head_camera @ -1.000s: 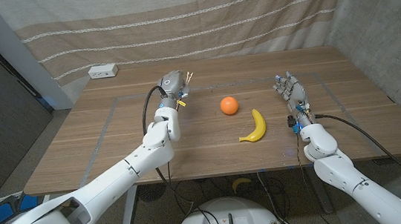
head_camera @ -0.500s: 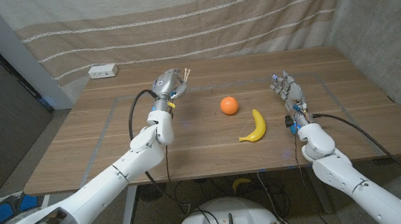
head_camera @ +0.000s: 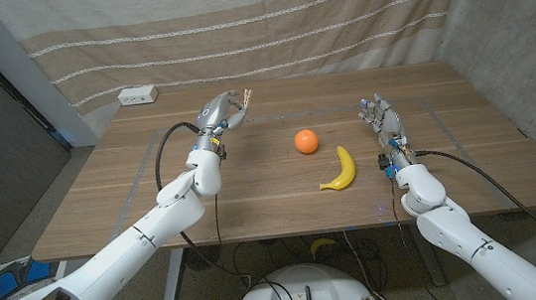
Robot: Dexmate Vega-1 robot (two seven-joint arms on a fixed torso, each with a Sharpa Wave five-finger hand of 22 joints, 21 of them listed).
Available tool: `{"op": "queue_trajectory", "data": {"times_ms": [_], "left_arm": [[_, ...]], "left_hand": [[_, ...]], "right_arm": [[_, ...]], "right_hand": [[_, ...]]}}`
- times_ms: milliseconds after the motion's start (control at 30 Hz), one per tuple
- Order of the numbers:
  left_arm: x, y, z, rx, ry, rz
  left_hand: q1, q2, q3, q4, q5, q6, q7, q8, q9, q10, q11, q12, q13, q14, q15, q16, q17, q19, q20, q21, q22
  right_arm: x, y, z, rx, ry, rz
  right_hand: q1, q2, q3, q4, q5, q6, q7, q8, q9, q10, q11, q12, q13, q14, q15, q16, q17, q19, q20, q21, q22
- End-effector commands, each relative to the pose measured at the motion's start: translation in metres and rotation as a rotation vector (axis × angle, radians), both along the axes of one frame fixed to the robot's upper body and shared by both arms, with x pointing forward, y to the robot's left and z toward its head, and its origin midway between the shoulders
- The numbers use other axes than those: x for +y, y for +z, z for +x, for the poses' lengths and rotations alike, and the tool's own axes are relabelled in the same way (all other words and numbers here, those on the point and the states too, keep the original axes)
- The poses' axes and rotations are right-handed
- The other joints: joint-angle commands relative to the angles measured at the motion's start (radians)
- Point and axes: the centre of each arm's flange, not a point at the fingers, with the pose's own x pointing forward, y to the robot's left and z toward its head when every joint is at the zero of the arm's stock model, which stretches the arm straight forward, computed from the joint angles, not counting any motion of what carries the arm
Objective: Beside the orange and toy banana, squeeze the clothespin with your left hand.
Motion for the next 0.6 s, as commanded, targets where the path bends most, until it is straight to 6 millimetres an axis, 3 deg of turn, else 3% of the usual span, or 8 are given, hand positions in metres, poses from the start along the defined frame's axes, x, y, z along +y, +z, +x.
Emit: {"op": "queue_trajectory", "data": {"times_ms": [33,600], "left_arm": [[0.011,0.005,-0.004,0.051,-0.119,-0.050],[0.027,0.015,0.001,0.162,-0.303,-0.138]], "left_hand": [[0.021,0.027,0.002,0.001,0.006,0.008,-0.014,0.038,0.141,0.010,-0.018,-0.006,0.002,-0.006,-0.078,-0.002,0.003,0.008,-0.001,0.006,0.004],[0.021,0.030,-0.003,-0.001,0.005,0.003,-0.016,0.052,0.163,-0.009,-0.003,-0.013,0.002,-0.019,-0.068,-0.003,0.005,0.009,0.001,0.010,0.003]], "right_arm": [[0.005,0.003,-0.003,-0.004,-0.004,-0.011],[0.013,0.013,-0.003,-0.017,-0.010,-0.036]], "right_hand": [[0.001,0.030,-0.001,-0.004,0.004,0.010,-0.002,-0.002,0.004,0.013,0.001,0.003,0.003,0.005,-0.005,0.000,0.003,0.004,-0.008,0.004,0.003],[0.001,0.030,-0.001,-0.004,0.004,0.010,-0.003,-0.002,0.004,0.012,0.000,0.002,0.003,0.006,-0.004,-0.001,0.003,0.003,-0.009,0.004,0.003]]}}
